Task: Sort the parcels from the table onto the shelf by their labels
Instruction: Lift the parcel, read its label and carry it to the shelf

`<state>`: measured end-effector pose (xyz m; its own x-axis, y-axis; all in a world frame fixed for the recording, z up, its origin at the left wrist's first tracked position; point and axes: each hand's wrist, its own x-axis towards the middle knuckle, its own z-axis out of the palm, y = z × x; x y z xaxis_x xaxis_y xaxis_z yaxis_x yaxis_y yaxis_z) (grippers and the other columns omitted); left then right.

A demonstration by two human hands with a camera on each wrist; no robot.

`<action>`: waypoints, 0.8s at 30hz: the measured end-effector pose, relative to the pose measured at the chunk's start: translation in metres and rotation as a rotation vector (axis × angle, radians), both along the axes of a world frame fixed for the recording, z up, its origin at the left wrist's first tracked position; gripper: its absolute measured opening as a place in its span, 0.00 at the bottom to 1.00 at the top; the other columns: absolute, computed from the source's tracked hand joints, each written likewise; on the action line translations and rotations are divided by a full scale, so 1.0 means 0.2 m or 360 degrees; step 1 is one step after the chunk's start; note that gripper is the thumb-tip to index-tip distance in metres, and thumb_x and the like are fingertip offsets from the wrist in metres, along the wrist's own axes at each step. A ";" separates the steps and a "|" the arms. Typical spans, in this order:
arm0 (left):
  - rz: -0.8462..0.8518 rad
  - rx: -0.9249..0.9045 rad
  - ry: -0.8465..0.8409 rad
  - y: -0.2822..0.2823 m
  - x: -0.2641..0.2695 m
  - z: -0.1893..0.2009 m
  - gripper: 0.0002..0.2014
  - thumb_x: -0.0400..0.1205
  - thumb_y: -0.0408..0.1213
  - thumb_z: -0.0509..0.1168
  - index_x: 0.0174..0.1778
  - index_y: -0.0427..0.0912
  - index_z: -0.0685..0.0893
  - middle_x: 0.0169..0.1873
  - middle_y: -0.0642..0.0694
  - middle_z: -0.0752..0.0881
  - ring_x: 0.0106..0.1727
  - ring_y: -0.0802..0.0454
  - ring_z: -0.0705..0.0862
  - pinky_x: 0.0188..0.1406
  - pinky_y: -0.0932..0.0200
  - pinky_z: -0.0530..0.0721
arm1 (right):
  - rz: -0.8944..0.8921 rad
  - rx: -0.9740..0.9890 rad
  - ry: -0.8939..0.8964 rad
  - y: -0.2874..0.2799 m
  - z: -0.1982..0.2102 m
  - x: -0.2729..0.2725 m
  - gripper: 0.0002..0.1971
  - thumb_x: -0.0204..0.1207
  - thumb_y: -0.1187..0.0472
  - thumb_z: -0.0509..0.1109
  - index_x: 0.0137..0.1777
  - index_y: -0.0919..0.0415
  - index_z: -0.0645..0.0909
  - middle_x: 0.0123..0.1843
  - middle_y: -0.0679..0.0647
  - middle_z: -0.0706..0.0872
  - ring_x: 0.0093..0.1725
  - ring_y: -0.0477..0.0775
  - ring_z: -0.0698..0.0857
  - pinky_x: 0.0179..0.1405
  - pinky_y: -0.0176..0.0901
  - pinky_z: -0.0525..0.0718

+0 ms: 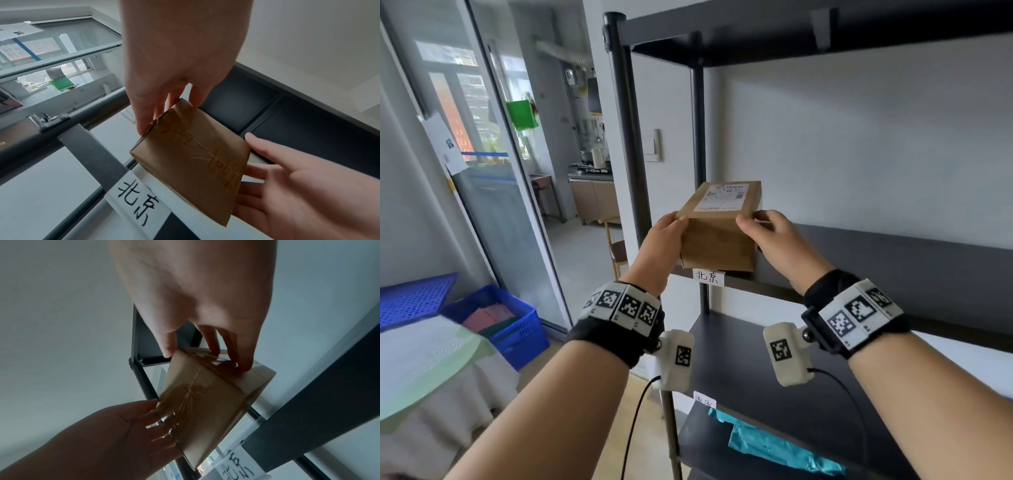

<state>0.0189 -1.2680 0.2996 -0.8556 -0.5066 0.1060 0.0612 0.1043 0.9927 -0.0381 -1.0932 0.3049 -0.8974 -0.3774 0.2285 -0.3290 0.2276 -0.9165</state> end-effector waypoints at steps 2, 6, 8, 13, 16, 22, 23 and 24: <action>-0.0015 -0.0006 -0.0025 -0.02 -0.06 0.00 0.15 0.88 0.43 0.58 0.68 0.49 0.80 0.58 0.48 0.83 0.71 0.42 0.81 0.77 0.40 0.76 | -0.0028 0.0041 -0.0012 -0.02 -0.01 -0.03 0.25 0.80 0.42 0.66 0.72 0.54 0.74 0.62 0.46 0.81 0.58 0.47 0.80 0.46 0.35 0.74; -0.0052 -0.0162 -0.0054 -0.05 -0.15 -0.01 0.21 0.88 0.37 0.55 0.79 0.47 0.76 0.68 0.44 0.83 0.71 0.43 0.81 0.75 0.44 0.78 | -0.0114 0.0093 -0.0040 -0.07 -0.02 -0.08 0.24 0.82 0.47 0.66 0.74 0.56 0.74 0.66 0.48 0.82 0.59 0.46 0.78 0.52 0.37 0.73; -0.0069 -0.0229 -0.0061 -0.07 -0.19 -0.02 0.23 0.89 0.36 0.54 0.81 0.47 0.74 0.70 0.42 0.83 0.71 0.42 0.81 0.69 0.49 0.82 | -0.0153 0.0139 -0.0042 -0.09 -0.03 -0.10 0.25 0.83 0.47 0.64 0.77 0.55 0.73 0.70 0.49 0.82 0.60 0.46 0.78 0.57 0.40 0.72; -0.0126 -0.0355 -0.0048 -0.11 -0.24 -0.04 0.23 0.90 0.36 0.53 0.82 0.47 0.72 0.71 0.43 0.84 0.70 0.44 0.82 0.71 0.49 0.80 | -0.0253 0.0211 -0.0034 -0.14 -0.03 -0.10 0.24 0.84 0.48 0.61 0.78 0.52 0.73 0.73 0.49 0.82 0.67 0.51 0.79 0.61 0.43 0.73; -0.0158 -0.0386 -0.0048 -0.12 -0.24 -0.03 0.24 0.90 0.35 0.52 0.84 0.46 0.69 0.75 0.44 0.81 0.73 0.45 0.80 0.75 0.49 0.76 | -0.0331 0.0217 -0.0034 -0.16 -0.02 -0.08 0.23 0.83 0.48 0.61 0.78 0.51 0.73 0.72 0.47 0.82 0.70 0.53 0.79 0.62 0.43 0.73; -0.0042 -0.0536 0.0200 -0.09 -0.14 -0.01 0.25 0.89 0.36 0.55 0.84 0.47 0.67 0.80 0.49 0.76 0.76 0.50 0.77 0.74 0.55 0.75 | -0.0447 0.0180 0.0045 -0.13 -0.01 0.01 0.27 0.84 0.52 0.65 0.81 0.55 0.67 0.70 0.45 0.77 0.65 0.44 0.75 0.58 0.37 0.68; -0.0017 -0.0530 0.0282 -0.07 -0.11 0.00 0.24 0.89 0.35 0.56 0.83 0.47 0.69 0.80 0.51 0.76 0.78 0.52 0.75 0.73 0.60 0.72 | -0.0493 0.0179 0.0071 -0.12 -0.01 0.03 0.28 0.83 0.52 0.66 0.81 0.55 0.67 0.75 0.48 0.76 0.70 0.47 0.75 0.60 0.38 0.68; -0.0015 -0.0507 0.0365 -0.06 -0.09 0.00 0.23 0.89 0.34 0.56 0.82 0.47 0.71 0.79 0.52 0.77 0.79 0.53 0.74 0.71 0.63 0.71 | -0.0538 0.0172 0.0095 -0.11 -0.01 0.05 0.28 0.83 0.51 0.66 0.82 0.55 0.67 0.79 0.51 0.74 0.75 0.49 0.74 0.63 0.38 0.67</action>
<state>0.0018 -1.2793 0.3003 -0.7960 -0.4097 0.4456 0.2799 0.4036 0.8711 -0.0282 -1.1152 0.3028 -0.9619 -0.0863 0.2595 -0.2710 0.4274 -0.8625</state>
